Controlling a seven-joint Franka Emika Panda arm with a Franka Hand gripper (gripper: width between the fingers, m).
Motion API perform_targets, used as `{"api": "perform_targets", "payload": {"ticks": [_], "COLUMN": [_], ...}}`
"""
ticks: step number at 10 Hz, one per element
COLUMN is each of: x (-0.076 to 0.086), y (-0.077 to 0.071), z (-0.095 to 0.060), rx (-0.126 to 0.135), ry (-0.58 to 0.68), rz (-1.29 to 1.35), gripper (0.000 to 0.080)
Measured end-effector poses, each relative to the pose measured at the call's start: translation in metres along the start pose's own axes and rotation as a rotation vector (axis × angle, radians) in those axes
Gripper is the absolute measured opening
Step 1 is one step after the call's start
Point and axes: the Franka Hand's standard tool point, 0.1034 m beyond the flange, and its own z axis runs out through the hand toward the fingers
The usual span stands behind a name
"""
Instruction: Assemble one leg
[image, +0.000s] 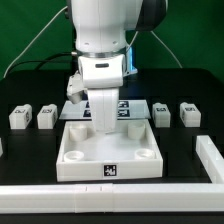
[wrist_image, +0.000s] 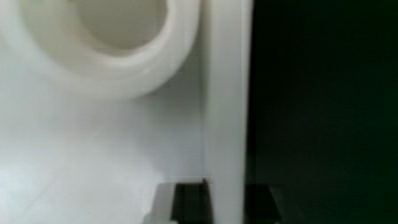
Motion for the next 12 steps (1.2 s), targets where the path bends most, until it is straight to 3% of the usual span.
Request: {"api": "perform_targets", "payload": {"ticks": [3,7,9,12], "x": [0.019,0.064,0.078,0.079], "y": [0.019,0.057,0.060,0.060], "z": [-0.003,-0.010,-0.006,-0.005], "rx": [-0.020,-0.051,-0.037,-0.036], "ry": [0.010,0.036,0.041,0.039], "rz": [0.007,0.042,0.051,0.053], "gripper": [0.0065,0.0063,0.0063,0.0063]}}
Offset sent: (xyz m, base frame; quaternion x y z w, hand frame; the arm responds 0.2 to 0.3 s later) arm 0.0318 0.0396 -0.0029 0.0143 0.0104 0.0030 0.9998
